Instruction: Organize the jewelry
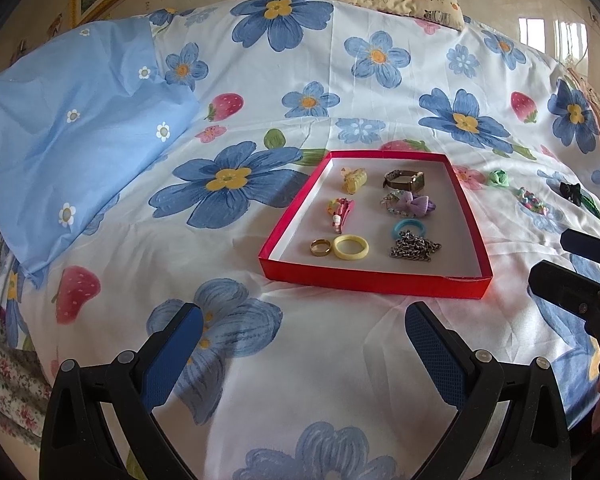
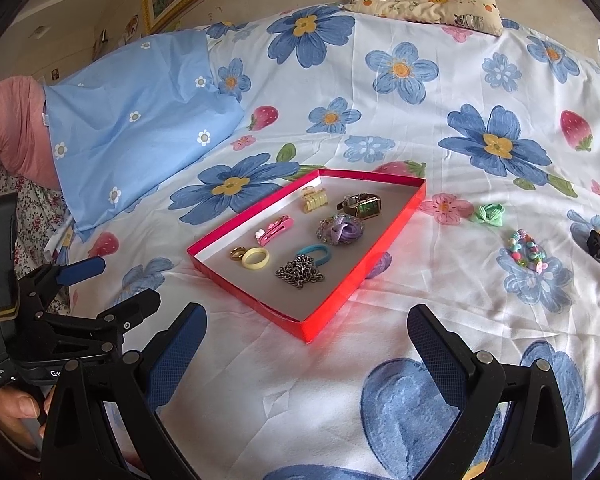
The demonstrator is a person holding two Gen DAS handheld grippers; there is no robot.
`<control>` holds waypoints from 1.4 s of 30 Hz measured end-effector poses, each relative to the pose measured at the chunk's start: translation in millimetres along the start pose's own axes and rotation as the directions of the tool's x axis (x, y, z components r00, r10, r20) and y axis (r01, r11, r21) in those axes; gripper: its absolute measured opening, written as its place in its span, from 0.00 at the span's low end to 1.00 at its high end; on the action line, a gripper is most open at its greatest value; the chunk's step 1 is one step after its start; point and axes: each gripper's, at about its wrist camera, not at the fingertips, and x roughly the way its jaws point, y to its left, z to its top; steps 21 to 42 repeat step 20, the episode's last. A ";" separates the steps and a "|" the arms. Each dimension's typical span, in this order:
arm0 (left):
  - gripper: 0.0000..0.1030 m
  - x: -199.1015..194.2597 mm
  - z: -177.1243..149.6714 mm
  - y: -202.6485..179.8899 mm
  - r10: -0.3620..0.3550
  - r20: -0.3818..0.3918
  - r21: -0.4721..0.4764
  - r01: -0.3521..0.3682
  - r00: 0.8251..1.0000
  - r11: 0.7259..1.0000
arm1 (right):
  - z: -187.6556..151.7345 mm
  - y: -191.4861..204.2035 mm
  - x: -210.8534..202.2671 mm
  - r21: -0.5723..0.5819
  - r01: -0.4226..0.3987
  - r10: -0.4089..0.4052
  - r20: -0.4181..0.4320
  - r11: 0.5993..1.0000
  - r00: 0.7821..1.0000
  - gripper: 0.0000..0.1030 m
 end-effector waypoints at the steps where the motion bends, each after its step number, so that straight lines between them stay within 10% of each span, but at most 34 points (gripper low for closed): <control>1: 0.99 1.6 0.2 -0.3 0.000 -0.003 0.001 0.000 1.000 1.000 | -0.1 -0.9 0.8 0.002 0.000 0.000 -0.002 1.000 1.000 0.98; 42: 0.99 19.6 14.0 -8.3 -0.022 -0.020 0.005 0.022 1.000 1.000 | 1.4 -17.2 15.0 0.019 -0.007 0.008 -0.033 1.000 0.999 0.98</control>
